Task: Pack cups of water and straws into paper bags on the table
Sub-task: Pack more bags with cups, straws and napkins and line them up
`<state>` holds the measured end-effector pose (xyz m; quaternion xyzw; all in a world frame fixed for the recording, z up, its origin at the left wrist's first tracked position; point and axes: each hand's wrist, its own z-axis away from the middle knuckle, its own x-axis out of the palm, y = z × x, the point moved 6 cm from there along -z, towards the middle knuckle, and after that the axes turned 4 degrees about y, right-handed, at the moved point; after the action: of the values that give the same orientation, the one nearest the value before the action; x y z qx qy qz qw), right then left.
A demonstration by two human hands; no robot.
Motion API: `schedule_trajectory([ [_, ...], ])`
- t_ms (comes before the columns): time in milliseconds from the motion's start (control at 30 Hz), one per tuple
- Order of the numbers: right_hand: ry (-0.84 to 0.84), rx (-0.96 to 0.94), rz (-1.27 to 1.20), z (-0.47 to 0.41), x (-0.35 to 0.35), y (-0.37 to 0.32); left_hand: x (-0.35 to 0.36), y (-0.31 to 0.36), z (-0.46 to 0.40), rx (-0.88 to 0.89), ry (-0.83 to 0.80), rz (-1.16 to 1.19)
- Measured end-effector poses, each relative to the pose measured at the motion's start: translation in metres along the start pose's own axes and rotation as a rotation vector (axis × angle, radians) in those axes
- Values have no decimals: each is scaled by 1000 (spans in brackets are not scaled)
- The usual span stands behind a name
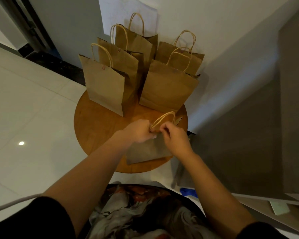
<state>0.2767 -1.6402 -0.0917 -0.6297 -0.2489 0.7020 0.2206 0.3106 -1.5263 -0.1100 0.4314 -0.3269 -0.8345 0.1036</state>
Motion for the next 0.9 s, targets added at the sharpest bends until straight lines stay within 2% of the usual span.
schedule_trajectory([
  [167,-85,6,24,-13,0,0,1,-2,1,16,85,-47],
  [467,-268,66,89,-25,-9,-3,1,1,-2,31,0,10],
  [767,-308,73,140,-25,-9,-6,2,2,-1,55,-36,37],
  [900,-323,-1,294,-27,-9,-11,2,1,-2,41,-20,48],
])
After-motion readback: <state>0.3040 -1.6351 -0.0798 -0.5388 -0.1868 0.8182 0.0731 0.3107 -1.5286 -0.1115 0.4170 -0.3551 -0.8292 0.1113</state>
